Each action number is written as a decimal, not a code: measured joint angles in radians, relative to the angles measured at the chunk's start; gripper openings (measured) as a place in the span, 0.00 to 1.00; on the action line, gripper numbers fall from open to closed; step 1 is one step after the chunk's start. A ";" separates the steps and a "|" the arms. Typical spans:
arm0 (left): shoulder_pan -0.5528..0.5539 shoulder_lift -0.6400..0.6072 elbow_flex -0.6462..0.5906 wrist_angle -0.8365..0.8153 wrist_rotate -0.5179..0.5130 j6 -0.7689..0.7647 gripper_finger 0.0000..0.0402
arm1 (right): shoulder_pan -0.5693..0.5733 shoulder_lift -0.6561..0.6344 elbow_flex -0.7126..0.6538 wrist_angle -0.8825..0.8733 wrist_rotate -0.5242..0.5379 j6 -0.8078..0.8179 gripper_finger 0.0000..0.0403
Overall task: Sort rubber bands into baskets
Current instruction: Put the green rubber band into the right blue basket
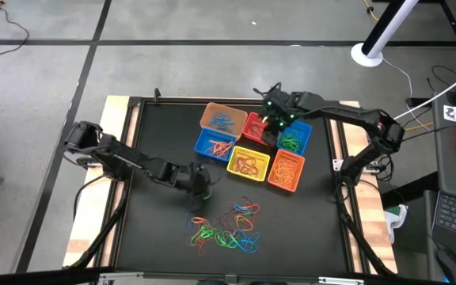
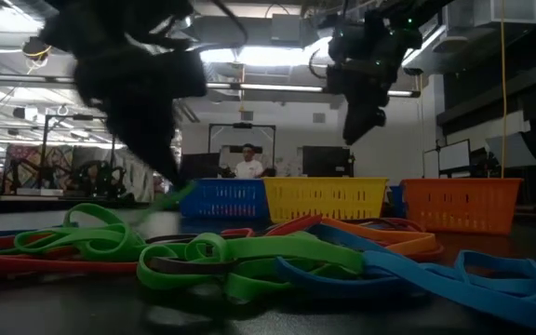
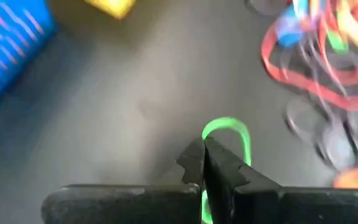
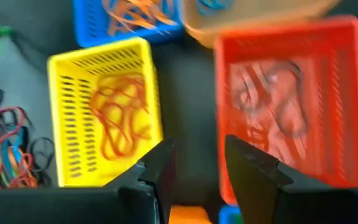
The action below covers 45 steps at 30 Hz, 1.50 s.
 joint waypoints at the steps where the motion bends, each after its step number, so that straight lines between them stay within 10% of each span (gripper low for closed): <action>1: 0.017 0.000 0.000 0.028 -0.011 0.020 0.00 | 0.019 0.000 0.000 0.015 0.000 0.000 0.34; 25: 0.231 -0.002 0.001 0.587 -0.062 0.238 0.00 | 0.417 0.000 0.000 0.325 0.167 0.231 0.34; 45: 0.224 -0.002 0.002 0.664 -0.062 0.281 0.00 | 0.457 0.048 0.000 0.364 0.299 0.342 0.34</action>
